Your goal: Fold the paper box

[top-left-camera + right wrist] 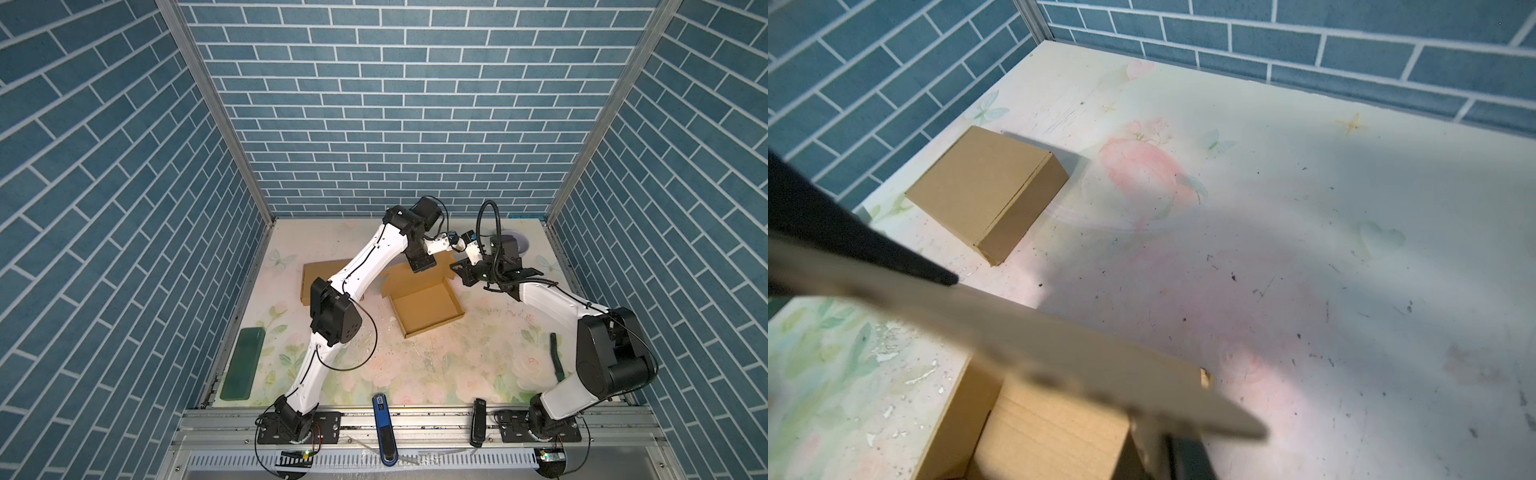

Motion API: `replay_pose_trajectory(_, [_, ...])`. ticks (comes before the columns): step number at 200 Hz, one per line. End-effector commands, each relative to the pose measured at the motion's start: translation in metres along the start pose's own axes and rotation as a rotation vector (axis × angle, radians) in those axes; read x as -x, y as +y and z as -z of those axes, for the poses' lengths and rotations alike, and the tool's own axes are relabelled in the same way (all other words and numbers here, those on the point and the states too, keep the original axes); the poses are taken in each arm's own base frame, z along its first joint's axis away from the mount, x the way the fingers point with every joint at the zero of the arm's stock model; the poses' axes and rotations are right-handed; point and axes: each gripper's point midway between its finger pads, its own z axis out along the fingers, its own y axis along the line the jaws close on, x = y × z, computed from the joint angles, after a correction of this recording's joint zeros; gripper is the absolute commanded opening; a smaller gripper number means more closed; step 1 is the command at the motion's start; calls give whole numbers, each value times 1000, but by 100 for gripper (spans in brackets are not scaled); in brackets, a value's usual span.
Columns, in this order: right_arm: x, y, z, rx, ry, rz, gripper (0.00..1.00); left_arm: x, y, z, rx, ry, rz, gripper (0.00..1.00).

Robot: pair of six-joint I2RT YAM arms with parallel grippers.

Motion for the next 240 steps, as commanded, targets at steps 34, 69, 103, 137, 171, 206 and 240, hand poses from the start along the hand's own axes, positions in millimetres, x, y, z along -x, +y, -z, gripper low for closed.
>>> replay_pose_trajectory(34, [8, 9, 20, -7, -32, 45, 0, 7, 1, -2, -1, -36, 74, 31])
replay_pose_trajectory(69, [0, 15, 26, 5, 10, 75, 0, -4, 19, 14, 45, -49, 166, 44])
replay_pose_trajectory(103, [-8, 16, 28, 5, 47, 83, 0, -25, 47, 43, 122, -111, 288, 48])
replay_pose_trajectory(137, [-12, 15, 26, 4, 63, 86, 0, -61, 68, 69, 173, -171, 427, 51])
replay_pose_trajectory(171, [-12, 15, 25, 9, 66, 88, 0, -94, 68, 84, 180, -275, 544, 53])
replay_pose_trajectory(206, [-12, 18, 26, 16, 72, 96, 0, -105, 53, 77, 145, -343, 578, 55])
replay_pose_trajectory(240, [-13, 21, 26, 19, 80, 105, 0, -104, 65, 58, 159, -347, 579, 54])
